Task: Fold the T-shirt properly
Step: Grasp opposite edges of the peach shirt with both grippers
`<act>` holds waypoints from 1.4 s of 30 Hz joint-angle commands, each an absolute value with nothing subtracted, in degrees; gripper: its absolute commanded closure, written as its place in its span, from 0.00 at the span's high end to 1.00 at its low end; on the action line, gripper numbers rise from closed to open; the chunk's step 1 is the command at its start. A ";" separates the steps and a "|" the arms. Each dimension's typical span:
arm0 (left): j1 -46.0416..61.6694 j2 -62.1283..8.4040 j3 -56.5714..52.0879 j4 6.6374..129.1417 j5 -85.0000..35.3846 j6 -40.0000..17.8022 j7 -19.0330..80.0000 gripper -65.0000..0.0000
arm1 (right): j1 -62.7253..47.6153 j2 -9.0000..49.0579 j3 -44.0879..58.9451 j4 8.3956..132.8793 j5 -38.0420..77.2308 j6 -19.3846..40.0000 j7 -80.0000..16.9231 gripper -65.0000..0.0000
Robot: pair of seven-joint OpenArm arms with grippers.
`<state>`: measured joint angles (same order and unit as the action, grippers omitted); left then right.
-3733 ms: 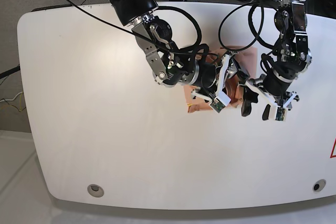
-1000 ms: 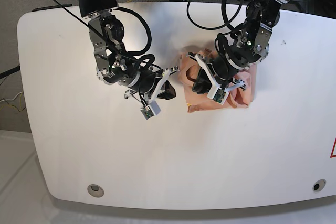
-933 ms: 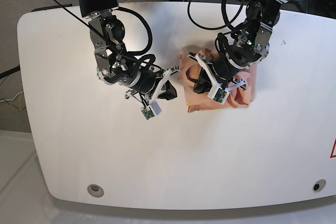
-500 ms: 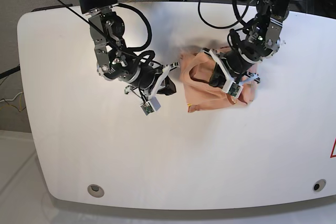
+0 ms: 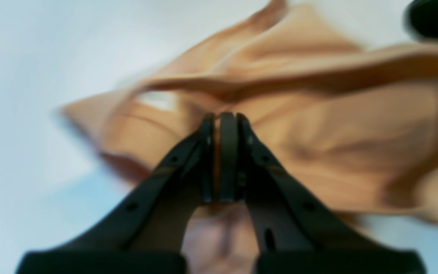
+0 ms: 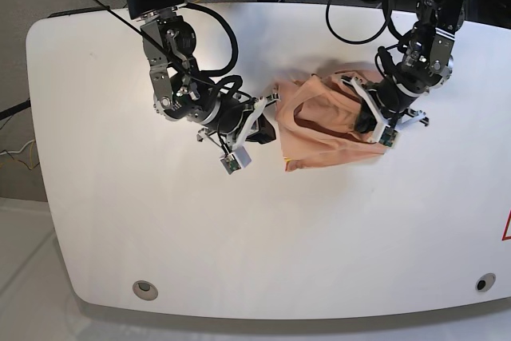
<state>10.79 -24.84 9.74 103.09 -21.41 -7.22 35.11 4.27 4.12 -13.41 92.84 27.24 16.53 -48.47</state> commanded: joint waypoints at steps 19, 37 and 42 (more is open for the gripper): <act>11.65 -28.09 5.23 103.78 -21.67 -7.34 33.54 0.01 | -1.27 4.00 -15.78 96.13 28.09 17.01 -47.43 0.00; 11.21 -27.65 5.23 103.69 -21.67 -7.34 33.45 0.01 | -4.53 1.27 -22.02 103.43 27.91 16.84 -47.60 0.00; 11.21 -27.65 5.23 103.69 -21.67 -7.34 33.45 0.01 | -4.09 1.27 -24.40 103.43 27.91 16.84 -47.60 0.00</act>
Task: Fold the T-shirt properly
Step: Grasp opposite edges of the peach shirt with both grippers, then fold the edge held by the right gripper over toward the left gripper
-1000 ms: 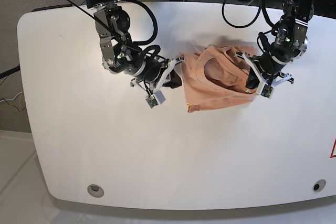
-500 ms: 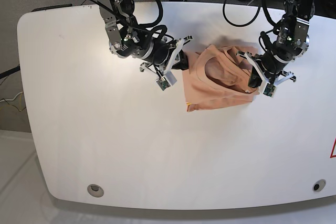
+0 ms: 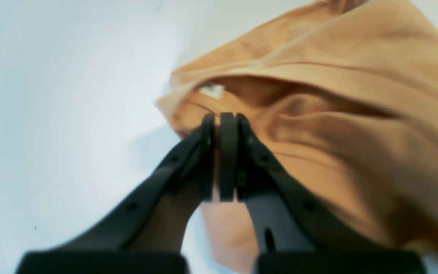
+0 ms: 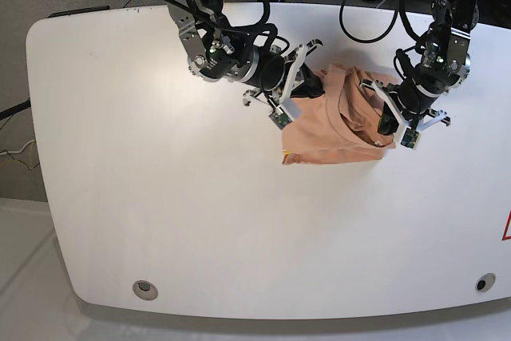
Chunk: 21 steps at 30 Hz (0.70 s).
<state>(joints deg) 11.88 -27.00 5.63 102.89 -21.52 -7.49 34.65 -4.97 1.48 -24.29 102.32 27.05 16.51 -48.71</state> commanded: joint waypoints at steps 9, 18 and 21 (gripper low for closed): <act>11.21 -27.65 5.23 103.69 -21.67 -7.34 33.45 0.01 | -3.12 1.27 -26.86 103.34 27.82 17.10 -47.60 0.00; 9.71 -27.65 5.32 103.78 -21.93 -7.34 33.45 0.01 | 4.44 1.19 -38.20 96.75 28.18 17.27 -47.60 0.00; 9.45 -27.65 5.32 103.96 -21.93 -7.34 33.45 0.01 | 6.64 0.22 -42.07 94.64 28.18 17.36 -47.60 0.00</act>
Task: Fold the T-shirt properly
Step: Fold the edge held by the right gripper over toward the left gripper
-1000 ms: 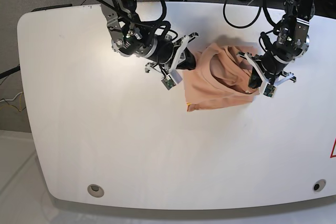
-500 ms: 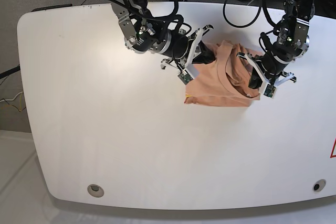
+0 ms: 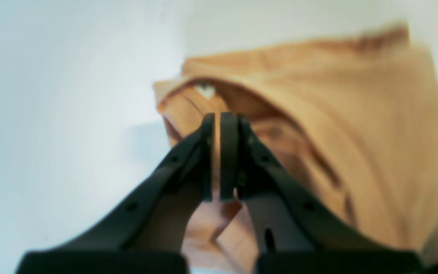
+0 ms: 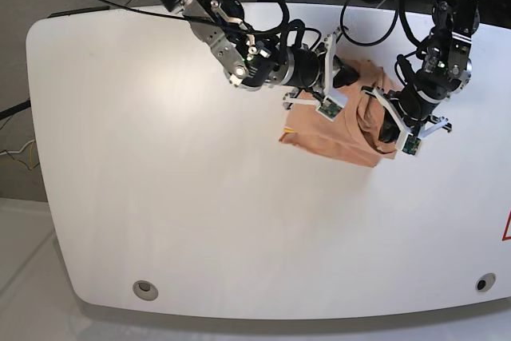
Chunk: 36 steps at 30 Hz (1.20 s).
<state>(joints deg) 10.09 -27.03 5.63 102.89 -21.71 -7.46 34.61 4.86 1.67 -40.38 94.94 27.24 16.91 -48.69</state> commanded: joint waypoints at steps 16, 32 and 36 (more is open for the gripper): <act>6.64 -27.65 5.32 104.04 -22.02 -7.34 33.63 0.01 | 14.64 -5.58 -50.51 86.64 27.91 17.45 -47.60 0.00; 5.49 -25.98 5.32 107.65 -22.02 -7.34 36.97 0.01 | 15.87 -1.01 -43.21 88.84 28.09 17.01 -51.38 0.00; 4.70 -25.98 5.32 108.62 -22.02 -7.34 37.05 0.01 | 15.52 0.66 -40.48 91.12 28.00 16.92 -51.74 0.00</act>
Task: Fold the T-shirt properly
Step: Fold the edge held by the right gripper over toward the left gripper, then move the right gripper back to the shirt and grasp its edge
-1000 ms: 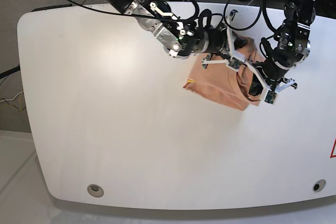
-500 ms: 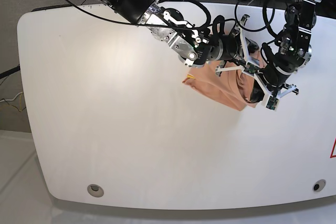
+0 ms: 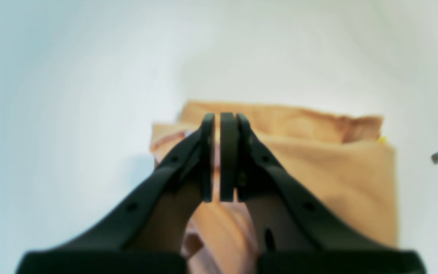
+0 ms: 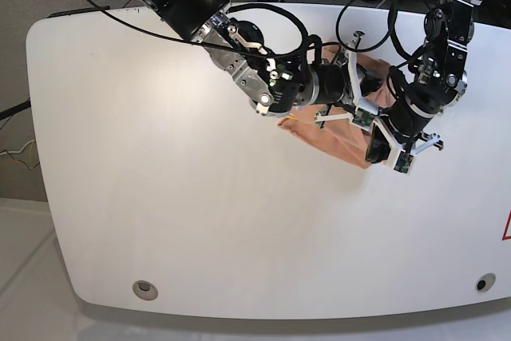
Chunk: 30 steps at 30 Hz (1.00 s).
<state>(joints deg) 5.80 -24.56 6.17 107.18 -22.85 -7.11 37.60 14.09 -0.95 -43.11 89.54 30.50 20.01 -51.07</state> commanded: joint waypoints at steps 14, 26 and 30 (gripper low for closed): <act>2.42 -23.08 5.14 108.79 -22.11 -7.34 45.93 0.01 | 15.52 5.05 -30.20 94.11 27.74 16.92 -51.91 0.00; 6.55 -17.27 5.05 108.79 -21.76 -3.21 51.74 0.01 | 15.78 9.19 -20.62 90.51 27.65 16.84 -51.91 0.00; 8.84 -17.19 5.05 108.79 -21.85 -0.40 51.91 0.01 | 15.78 9.80 -17.36 88.31 25.27 16.84 -51.82 0.00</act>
